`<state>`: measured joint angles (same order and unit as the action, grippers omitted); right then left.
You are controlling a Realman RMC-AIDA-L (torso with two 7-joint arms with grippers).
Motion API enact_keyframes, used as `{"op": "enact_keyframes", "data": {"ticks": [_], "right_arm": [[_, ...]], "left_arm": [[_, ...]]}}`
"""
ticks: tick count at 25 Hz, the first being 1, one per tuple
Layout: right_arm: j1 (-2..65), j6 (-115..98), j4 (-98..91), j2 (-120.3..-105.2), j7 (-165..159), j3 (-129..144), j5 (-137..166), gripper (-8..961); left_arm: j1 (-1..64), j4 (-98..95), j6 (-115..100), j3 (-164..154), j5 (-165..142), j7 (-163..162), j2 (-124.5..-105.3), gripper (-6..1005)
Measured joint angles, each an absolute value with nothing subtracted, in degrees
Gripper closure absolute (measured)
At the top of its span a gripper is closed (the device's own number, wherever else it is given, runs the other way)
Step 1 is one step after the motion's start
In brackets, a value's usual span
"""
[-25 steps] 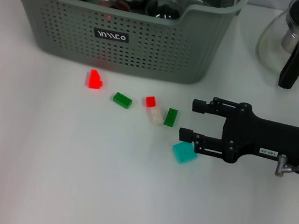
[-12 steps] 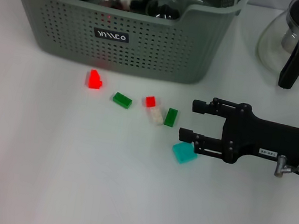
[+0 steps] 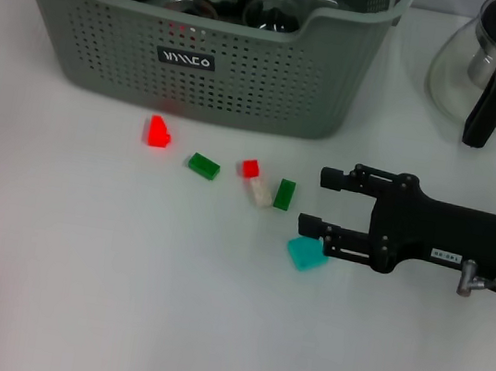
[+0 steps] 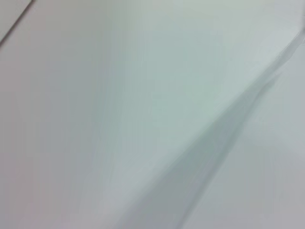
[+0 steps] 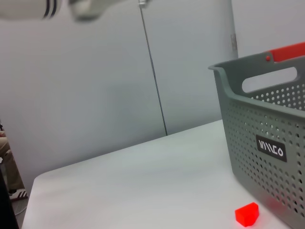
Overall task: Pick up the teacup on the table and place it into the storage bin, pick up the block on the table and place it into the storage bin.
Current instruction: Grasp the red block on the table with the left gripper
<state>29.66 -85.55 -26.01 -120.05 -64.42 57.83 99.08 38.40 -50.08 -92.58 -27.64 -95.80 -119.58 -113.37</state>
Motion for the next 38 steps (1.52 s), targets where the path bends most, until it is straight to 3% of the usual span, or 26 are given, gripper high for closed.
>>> {"op": "enact_keyframes", "data": {"ticks": [2,5,11,20,38], "right_arm": [[29.7,-85.6,-26.0,-120.06,-64.4,57.8,99.1,209],[29.9,-85.6,-26.0,-120.05,-64.4,57.8,99.0,209],[30.2,-85.7,-26.3,-120.06,-65.0,57.8,99.0,209],[29.6,-85.6,-26.3,-120.00,-65.1,57.3,99.1,209],[28.9,-85.8,-26.4,-119.52,-66.5,56.3,99.2,208]], "left_arm": [[35.3,-44.8,-98.7,-27.5,-87.3,-114.5,-111.88,467],[31.7,-41.3,-104.8,-27.4,-84.3,-107.8,-111.26,329],[24.5,-41.0,-108.9,-27.9,-90.6,-96.2,-114.12,151],[19.9,-38.7,-108.5,-30.0,-107.3,-74.9,-117.22,154],[21.7,-36.8,-101.5,-30.0,-117.7,-74.3,-118.67,174]]}}
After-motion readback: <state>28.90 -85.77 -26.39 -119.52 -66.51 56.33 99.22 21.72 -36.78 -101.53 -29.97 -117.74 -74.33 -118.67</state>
